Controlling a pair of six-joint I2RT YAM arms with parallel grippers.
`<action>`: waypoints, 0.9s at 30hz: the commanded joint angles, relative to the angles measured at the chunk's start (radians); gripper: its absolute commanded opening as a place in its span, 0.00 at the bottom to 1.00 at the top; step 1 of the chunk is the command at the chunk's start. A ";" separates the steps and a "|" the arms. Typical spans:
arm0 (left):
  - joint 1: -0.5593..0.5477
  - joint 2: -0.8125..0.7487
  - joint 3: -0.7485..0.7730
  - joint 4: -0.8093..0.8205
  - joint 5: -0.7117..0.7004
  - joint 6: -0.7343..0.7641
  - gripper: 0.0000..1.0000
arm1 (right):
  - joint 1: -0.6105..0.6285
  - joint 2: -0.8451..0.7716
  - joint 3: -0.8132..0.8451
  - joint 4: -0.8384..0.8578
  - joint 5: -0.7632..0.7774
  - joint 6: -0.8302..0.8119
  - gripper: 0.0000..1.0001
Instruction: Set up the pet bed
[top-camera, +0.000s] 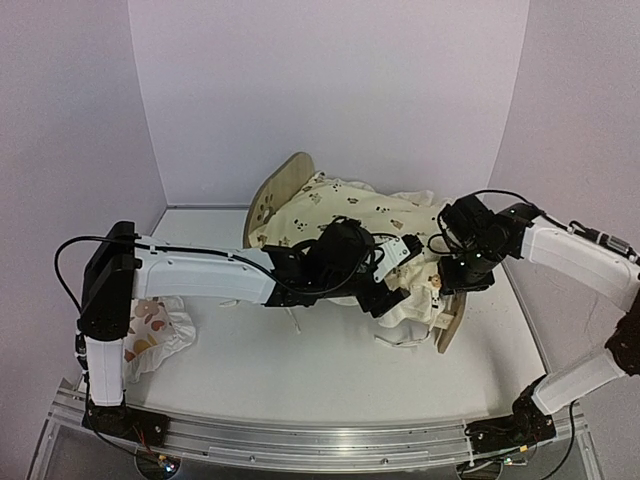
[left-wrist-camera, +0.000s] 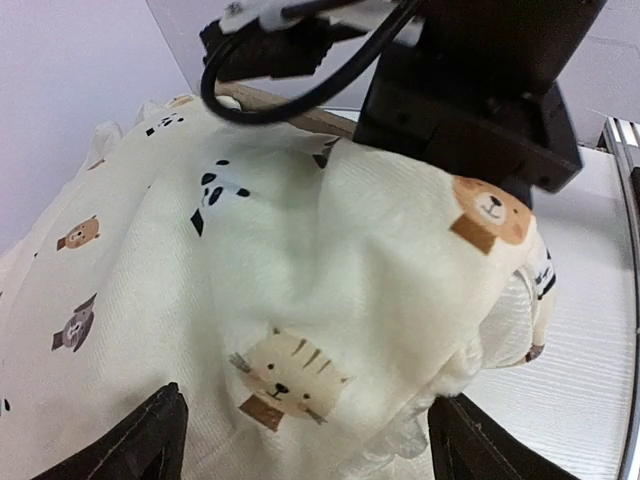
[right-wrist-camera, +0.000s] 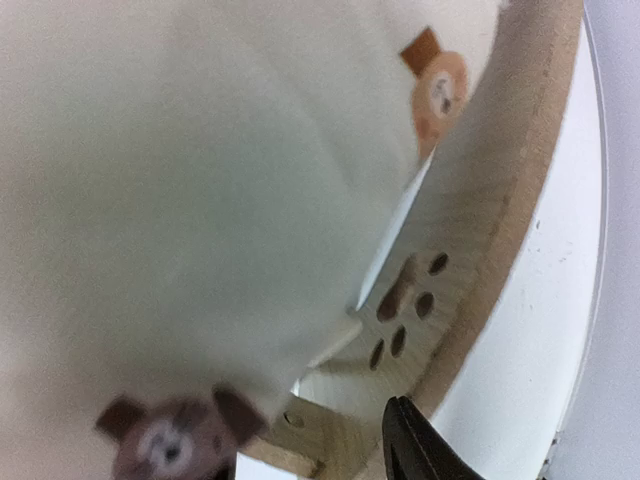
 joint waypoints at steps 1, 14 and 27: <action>0.004 0.018 0.113 -0.048 -0.012 -0.017 0.77 | -0.007 -0.121 0.014 -0.190 -0.019 0.009 0.54; 0.007 0.192 0.305 -0.007 0.045 0.020 0.54 | -0.007 -0.195 -0.071 -0.118 0.046 0.036 0.53; -0.016 -0.038 0.147 -0.065 -0.010 0.025 0.75 | -0.007 -0.243 -0.141 0.063 0.164 0.087 0.55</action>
